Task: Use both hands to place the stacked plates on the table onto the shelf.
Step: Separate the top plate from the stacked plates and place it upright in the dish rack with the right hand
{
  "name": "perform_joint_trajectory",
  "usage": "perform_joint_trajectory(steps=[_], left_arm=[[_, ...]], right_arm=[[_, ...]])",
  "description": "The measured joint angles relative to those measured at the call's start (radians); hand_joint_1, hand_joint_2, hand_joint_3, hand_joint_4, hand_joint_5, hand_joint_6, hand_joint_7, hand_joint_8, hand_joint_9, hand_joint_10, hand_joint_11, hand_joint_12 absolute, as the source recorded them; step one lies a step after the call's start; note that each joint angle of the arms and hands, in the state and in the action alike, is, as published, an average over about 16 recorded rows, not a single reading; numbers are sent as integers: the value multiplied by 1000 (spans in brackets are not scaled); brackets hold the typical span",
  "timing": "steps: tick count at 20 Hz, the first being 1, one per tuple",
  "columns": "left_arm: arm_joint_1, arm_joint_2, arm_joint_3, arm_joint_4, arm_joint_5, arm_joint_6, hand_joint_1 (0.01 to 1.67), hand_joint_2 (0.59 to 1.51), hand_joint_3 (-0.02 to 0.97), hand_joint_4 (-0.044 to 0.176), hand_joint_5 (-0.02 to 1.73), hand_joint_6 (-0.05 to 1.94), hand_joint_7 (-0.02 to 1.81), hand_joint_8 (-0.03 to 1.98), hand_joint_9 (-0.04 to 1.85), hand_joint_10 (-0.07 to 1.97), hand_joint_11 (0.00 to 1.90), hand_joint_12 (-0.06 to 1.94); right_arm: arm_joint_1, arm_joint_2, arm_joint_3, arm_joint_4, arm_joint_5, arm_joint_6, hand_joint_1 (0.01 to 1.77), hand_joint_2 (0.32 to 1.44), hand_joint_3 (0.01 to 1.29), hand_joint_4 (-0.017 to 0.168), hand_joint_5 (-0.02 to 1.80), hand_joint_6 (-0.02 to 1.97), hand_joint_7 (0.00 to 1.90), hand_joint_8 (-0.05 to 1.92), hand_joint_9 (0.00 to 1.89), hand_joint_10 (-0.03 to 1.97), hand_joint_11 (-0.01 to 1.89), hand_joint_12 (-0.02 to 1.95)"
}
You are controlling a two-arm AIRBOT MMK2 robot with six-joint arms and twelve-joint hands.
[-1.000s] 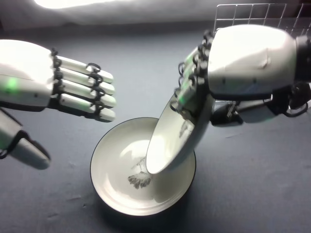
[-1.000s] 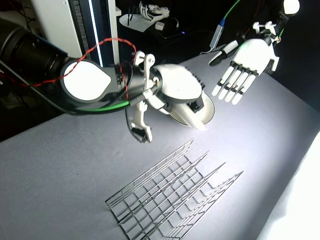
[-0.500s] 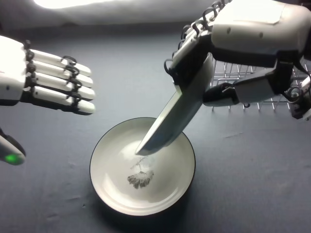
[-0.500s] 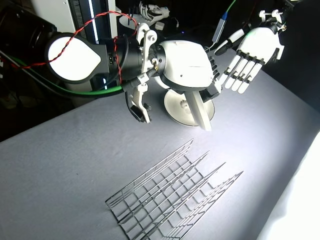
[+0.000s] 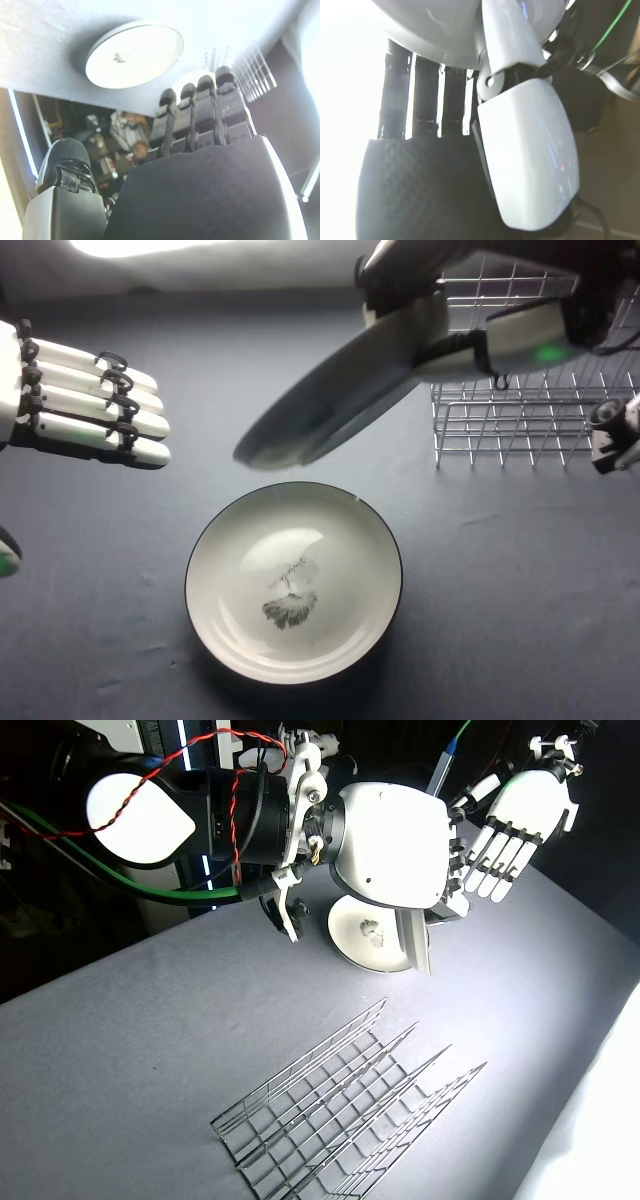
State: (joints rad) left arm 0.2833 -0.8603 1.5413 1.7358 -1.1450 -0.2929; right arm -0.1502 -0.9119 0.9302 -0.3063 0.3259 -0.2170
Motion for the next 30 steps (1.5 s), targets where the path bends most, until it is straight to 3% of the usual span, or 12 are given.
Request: perform_joint_trajectory(steps=[14, 30], left_arm=[[1, -2, -18, 2, -10, 19, 16, 1131, 21, 8, 60, 13, 31, -3, 17, 7, 18, 14], [41, -79, -60, -94, 62, 80, 16, 1135, 21, 7, 58, 12, 34, -3, 23, 7, 16, 13]], right_arm=[[93, 84, 9, 299, -164, 3, 1381, 1091, 14, -8, 851, 1103, 883, 969, 787, 1324, 602, 1273], [104, 127, 77, 342, -235, 3, 1381, 1098, 13, -8, 860, 1096, 923, 935, 789, 1284, 615, 1251]])
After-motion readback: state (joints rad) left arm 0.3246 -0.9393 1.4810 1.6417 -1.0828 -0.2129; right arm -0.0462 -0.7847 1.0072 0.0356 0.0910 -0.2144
